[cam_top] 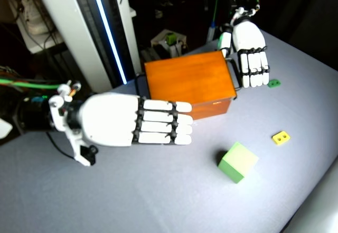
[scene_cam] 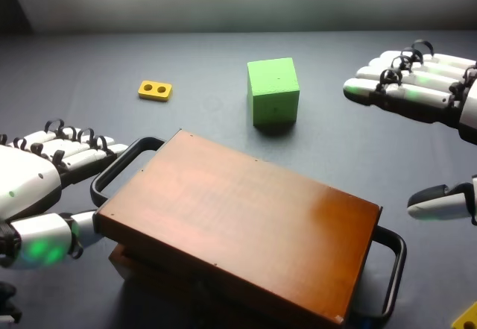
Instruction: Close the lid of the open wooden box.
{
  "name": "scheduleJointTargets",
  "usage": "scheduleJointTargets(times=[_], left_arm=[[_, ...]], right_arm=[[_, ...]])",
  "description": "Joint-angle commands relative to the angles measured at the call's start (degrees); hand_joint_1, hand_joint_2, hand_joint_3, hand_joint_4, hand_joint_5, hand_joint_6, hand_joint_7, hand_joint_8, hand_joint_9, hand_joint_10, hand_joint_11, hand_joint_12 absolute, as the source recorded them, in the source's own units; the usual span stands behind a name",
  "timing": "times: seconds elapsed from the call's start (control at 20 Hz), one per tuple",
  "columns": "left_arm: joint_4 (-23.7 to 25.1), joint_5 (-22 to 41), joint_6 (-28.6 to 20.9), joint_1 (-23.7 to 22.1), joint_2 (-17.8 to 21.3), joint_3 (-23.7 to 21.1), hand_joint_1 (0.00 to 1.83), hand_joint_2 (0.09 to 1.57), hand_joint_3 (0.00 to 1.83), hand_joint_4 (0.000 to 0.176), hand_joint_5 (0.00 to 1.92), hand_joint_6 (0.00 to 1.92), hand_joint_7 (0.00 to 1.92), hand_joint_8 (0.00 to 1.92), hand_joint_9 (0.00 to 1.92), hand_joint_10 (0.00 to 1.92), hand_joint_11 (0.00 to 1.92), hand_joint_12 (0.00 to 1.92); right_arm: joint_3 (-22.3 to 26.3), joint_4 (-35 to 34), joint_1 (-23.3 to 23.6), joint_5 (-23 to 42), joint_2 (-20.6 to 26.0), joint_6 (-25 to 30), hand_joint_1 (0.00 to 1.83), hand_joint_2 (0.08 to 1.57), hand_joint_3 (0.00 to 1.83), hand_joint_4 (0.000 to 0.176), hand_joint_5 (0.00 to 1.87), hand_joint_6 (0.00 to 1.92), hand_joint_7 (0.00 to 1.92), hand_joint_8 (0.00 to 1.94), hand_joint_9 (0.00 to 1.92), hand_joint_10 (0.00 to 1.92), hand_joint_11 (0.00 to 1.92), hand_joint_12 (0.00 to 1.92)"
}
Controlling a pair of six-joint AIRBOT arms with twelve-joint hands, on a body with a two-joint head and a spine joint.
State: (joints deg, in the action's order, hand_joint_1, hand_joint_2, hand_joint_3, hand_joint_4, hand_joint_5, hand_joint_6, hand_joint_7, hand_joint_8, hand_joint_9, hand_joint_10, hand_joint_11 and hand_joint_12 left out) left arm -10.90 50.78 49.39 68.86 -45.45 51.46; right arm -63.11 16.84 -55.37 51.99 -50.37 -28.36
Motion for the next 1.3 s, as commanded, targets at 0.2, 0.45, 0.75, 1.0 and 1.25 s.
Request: scheduleJointTargets(times=[0.2,0.45,0.75,1.0,1.25], left_arm=[[0.2,7.0,-1.1,1.1,-0.1,-0.5,0.05,1.44,0.0,0.0,0.12,0.0,0.13,0.0,0.13,0.0,0.04,0.15],[-1.2,7.7,-1.2,3.7,0.0,-1.2,0.22,1.42,0.0,0.0,0.12,0.0,0.09,0.0,0.09,0.0,0.05,0.15],[-5.4,19.6,-1.1,6.2,3.2,-2.6,0.41,1.38,0.0,0.0,0.12,0.0,0.1,0.0,0.11,0.0,0.06,0.17],[-8.7,31.9,-0.7,2.3,1.6,-1.5,0.42,1.39,0.0,0.0,0.12,0.0,0.11,0.0,0.09,0.0,0.01,0.28],[-9.3,43.7,-2.6,1.6,0.4,-2.0,0.19,1.44,0.01,0.0,0.06,0.0,0.0,0.0,0.0,0.0,0.0,0.0]], right_arm=[[-0.5,-5.3,-0.6,7.9,0.0,-0.9,0.52,1.01,0.0,0.153,0.0,0.0,0.0,0.0,0.0,0.0,0.0,0.0],[-0.5,-6.3,-1.0,8.6,0.0,-0.9,0.52,1.02,0.0,0.175,0.0,0.0,0.0,0.0,0.0,0.0,0.0,0.0],[-0.3,-8.7,-1.0,13.3,0.3,-0.9,0.65,1.01,0.0,0.158,0.0,0.0,0.0,0.0,0.0,0.0,0.0,0.0],[-0.8,-13.2,-1.0,20.4,0.3,-1.9,0.49,1.03,0.01,0.176,0.0,0.0,0.0,0.0,0.0,0.0,0.0,0.0],[0.0,-16.5,-1.5,30.6,-0.1,-1.9,0.53,1.17,0.01,0.108,0.0,0.0,0.0,0.0,0.0,0.0,0.0,0.0]])
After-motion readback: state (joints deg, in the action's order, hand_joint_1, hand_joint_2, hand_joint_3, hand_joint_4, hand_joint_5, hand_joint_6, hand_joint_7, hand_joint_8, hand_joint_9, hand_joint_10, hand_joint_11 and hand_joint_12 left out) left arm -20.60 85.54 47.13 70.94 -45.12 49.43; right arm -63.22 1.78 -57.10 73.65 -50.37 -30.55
